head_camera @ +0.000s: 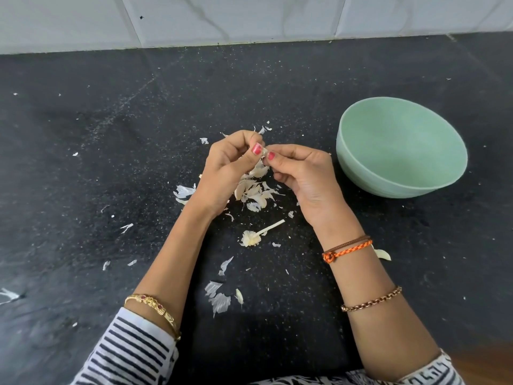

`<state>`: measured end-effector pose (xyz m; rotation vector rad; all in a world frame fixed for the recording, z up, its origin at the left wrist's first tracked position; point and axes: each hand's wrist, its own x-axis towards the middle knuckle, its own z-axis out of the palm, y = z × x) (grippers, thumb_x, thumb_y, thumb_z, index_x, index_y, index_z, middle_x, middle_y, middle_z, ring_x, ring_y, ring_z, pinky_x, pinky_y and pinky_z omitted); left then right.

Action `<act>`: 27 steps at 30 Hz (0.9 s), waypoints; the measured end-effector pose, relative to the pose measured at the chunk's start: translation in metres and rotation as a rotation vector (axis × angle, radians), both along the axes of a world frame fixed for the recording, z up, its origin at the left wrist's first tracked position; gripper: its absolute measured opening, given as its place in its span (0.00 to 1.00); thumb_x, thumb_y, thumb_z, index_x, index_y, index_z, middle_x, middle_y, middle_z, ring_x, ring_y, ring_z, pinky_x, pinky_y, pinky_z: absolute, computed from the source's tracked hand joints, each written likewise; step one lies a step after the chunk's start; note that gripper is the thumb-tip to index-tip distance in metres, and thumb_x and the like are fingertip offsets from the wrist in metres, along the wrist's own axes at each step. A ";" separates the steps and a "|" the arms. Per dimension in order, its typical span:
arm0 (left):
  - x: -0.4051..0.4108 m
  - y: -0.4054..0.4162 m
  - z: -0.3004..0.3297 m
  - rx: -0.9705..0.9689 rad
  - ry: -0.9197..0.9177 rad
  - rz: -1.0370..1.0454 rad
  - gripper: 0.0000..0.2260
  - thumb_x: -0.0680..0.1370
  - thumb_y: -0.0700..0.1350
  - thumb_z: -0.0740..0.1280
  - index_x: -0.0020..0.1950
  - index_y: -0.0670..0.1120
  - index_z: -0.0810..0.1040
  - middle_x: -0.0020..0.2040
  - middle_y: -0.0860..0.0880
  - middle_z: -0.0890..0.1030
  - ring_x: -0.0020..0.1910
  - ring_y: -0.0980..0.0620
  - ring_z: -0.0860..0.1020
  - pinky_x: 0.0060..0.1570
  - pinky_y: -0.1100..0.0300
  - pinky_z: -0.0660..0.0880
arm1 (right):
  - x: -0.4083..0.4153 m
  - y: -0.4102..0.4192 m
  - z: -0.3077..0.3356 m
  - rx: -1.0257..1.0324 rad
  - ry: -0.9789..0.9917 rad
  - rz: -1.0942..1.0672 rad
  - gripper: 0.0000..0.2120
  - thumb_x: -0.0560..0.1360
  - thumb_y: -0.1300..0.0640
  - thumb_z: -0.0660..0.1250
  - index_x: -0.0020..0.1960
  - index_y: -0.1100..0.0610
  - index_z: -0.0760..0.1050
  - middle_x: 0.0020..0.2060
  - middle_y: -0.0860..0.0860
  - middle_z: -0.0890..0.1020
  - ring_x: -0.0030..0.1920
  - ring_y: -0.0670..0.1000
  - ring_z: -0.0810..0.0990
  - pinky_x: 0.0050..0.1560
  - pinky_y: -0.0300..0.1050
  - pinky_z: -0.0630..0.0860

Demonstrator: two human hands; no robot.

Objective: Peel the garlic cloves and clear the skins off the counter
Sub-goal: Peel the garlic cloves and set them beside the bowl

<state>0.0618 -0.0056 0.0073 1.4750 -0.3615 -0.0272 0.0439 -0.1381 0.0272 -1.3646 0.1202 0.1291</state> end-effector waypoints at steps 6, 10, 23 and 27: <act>0.000 -0.001 0.001 0.080 -0.036 -0.031 0.06 0.77 0.40 0.58 0.40 0.44 0.68 0.35 0.58 0.72 0.34 0.64 0.69 0.38 0.71 0.68 | 0.000 0.001 -0.001 -0.064 -0.014 -0.047 0.06 0.70 0.66 0.70 0.40 0.56 0.82 0.32 0.47 0.82 0.36 0.42 0.78 0.36 0.32 0.73; -0.001 -0.004 0.001 0.098 -0.011 -0.023 0.05 0.77 0.43 0.56 0.41 0.45 0.67 0.37 0.51 0.68 0.34 0.61 0.66 0.36 0.69 0.66 | -0.001 0.002 0.000 -0.136 -0.075 -0.069 0.04 0.71 0.66 0.70 0.43 0.59 0.81 0.31 0.47 0.81 0.33 0.38 0.78 0.34 0.30 0.72; -0.002 -0.007 -0.002 0.193 -0.062 0.116 0.07 0.78 0.45 0.57 0.40 0.47 0.67 0.34 0.51 0.66 0.31 0.62 0.64 0.33 0.68 0.64 | -0.005 0.019 -0.006 -0.307 -0.272 -0.301 0.05 0.70 0.68 0.70 0.42 0.61 0.83 0.30 0.48 0.81 0.31 0.40 0.77 0.35 0.32 0.74; -0.002 -0.009 0.005 0.004 0.094 0.109 0.05 0.75 0.45 0.60 0.40 0.46 0.70 0.37 0.50 0.68 0.34 0.57 0.65 0.32 0.66 0.64 | -0.003 0.016 -0.006 -0.409 -0.425 -0.299 0.08 0.70 0.69 0.69 0.42 0.58 0.82 0.31 0.44 0.80 0.32 0.40 0.78 0.35 0.31 0.73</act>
